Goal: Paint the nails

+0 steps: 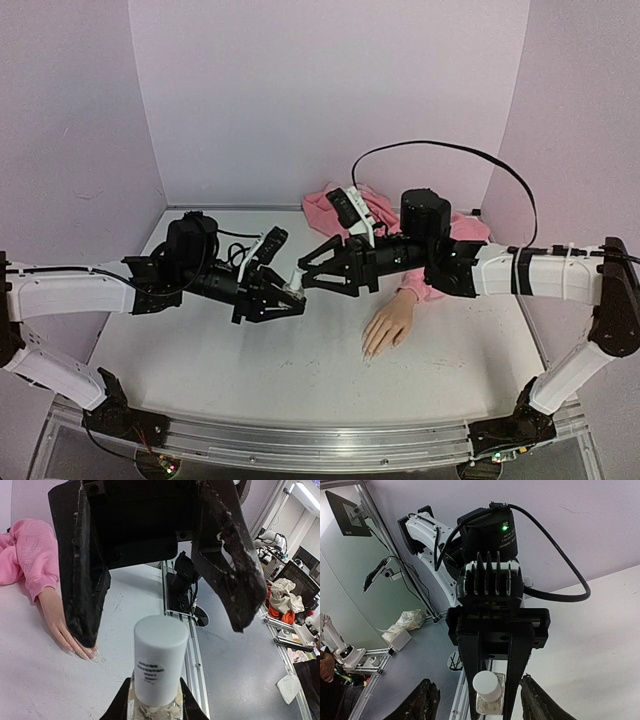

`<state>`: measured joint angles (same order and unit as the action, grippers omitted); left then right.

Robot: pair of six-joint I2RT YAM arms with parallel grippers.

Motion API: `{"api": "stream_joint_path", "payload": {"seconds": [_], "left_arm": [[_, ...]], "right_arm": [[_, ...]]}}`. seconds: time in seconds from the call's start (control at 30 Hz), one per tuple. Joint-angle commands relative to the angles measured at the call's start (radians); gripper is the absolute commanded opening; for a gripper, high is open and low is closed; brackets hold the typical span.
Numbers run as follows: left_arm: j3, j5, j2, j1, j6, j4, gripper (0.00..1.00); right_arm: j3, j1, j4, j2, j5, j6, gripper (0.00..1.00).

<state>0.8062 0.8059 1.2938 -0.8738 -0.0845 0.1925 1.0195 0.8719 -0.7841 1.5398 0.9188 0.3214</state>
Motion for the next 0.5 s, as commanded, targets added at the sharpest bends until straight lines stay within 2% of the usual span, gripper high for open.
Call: {"api": "stream_joint_path", "payload": {"seconds": [0.0, 0.23, 0.47], "left_arm": [[0.077, 0.045, 0.014, 0.003, -0.02, 0.059, 0.0], [0.088, 0.047, 0.031, 0.002, -0.021, 0.059, 0.0], [0.082, 0.035, 0.045, 0.003, -0.015, 0.059, 0.0]], "right_arm": [[0.039, 0.013, -0.049, 0.013, 0.043, -0.013, 0.55], [0.061, 0.024, -0.049, 0.039, 0.056, -0.019, 0.43], [0.084, 0.027, -0.053, 0.06, 0.057, -0.008, 0.17]]}}
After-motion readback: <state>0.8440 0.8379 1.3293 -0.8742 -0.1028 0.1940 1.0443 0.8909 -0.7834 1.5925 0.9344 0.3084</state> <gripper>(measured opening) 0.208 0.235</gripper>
